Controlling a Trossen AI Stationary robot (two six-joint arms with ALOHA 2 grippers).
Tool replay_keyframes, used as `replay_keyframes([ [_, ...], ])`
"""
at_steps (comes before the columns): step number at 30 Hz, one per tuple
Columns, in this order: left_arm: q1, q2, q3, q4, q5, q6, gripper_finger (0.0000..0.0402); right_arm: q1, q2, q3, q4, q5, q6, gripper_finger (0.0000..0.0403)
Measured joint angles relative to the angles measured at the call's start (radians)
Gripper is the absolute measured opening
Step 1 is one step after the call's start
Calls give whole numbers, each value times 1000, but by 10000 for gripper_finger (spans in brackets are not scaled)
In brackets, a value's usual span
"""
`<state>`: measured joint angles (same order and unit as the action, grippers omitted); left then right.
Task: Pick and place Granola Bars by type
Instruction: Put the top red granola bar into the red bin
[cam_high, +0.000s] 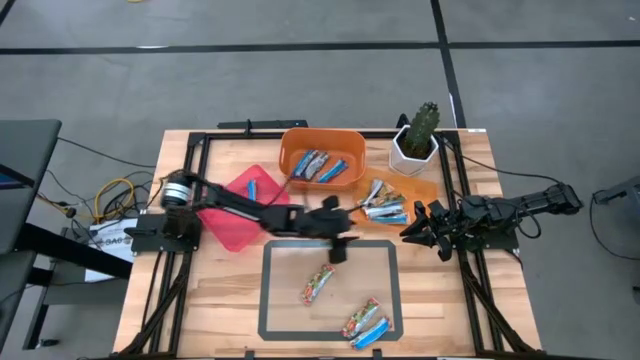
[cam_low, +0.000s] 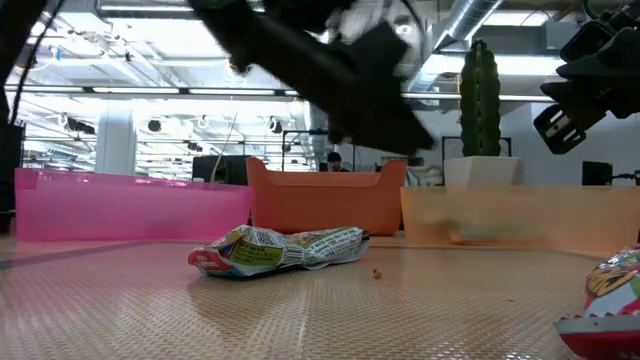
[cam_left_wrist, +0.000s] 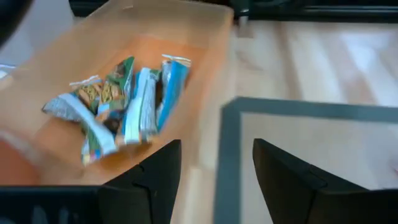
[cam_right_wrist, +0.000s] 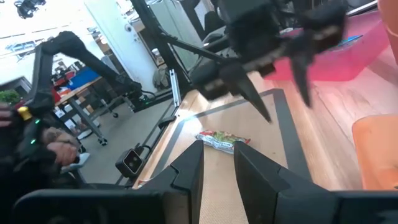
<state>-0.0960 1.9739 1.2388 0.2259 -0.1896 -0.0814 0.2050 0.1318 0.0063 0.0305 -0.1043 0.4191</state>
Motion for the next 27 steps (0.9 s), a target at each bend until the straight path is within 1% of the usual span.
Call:
replay_keyframes([
  [4,-37,-158,-196,41,-1,-2,193,0,0,0,0,0,0,82],
  [10,-98,-357,-421,62,-7,33,193,0,0,0,0,0,0,82],
  [17,-153,-552,-701,202,-8,29,193,0,0,0,0,0,0,82],
  [22,-174,-662,-847,258,-5,-9,193,0,0,0,0,0,0,82],
  [27,-175,-771,-941,262,-1,-11,193,0,0,0,0,0,0,82],
])
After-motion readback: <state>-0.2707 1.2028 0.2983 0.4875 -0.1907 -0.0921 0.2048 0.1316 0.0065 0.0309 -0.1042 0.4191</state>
